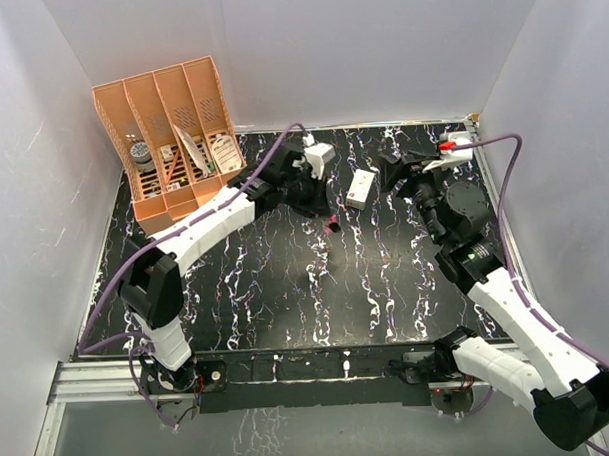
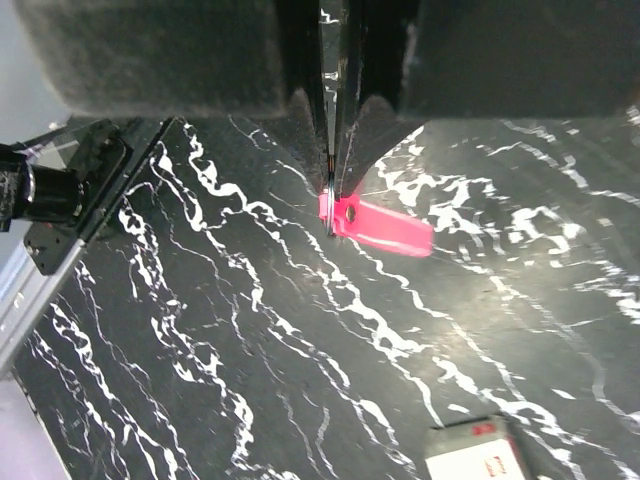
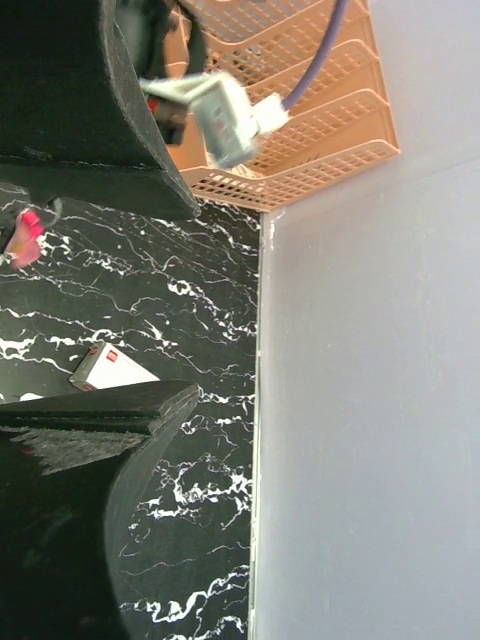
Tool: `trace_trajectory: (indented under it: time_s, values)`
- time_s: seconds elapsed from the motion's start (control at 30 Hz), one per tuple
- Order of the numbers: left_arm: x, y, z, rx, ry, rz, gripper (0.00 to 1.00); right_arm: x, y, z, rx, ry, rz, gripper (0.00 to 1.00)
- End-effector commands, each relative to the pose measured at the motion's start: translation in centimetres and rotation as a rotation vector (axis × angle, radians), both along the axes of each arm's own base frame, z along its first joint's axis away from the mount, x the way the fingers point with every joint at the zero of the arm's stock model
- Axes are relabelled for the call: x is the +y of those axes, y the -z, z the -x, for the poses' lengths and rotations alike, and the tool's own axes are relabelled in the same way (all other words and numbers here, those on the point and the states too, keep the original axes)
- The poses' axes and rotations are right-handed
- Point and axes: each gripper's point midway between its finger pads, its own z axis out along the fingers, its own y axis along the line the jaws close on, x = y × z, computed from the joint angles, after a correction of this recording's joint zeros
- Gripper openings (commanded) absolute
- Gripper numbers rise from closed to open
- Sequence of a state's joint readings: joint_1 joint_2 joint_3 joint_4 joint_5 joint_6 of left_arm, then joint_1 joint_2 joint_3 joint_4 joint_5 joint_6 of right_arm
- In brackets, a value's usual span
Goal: Put the keys on the keyring
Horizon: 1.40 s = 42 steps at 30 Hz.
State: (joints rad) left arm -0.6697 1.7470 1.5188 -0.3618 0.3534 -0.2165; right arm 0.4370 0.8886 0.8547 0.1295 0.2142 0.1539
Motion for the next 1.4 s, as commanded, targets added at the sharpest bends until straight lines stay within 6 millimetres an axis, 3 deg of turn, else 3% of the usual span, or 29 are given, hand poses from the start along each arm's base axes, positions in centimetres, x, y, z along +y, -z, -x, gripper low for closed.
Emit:
trace_trajectory:
  time_s: [0.0, 0.2, 0.37, 0.57, 1.37]
  values:
    - [-3.7, 0.0, 1.4, 0.025, 0.074, 0.107, 0.00, -1.6, -4.2, 1.4, -0.111, 0.047, -0.059, 0.63]
    - [-6.9, 3.0, 2.3, 0.076, 0.119, 0.108, 0.00, -2.7, -5.4, 2.6, -0.150, 0.074, -0.064, 0.65]
    - [-7.8, 5.4, 2.4, 0.126, 0.108, 0.101, 0.00, -3.0, -5.7, 2.9, -0.158, 0.083, -0.058, 0.65]
    - [-6.0, 7.1, 1.1, 0.093, 0.018, -0.013, 0.00, -2.7, -5.4, 2.8, -0.152, 0.068, -0.049, 0.65]
    - [0.9, 7.4, -3.6, -0.014, -0.169, -0.125, 0.00, -2.1, -5.2, 2.6, -0.149, 0.041, -0.049, 0.65]
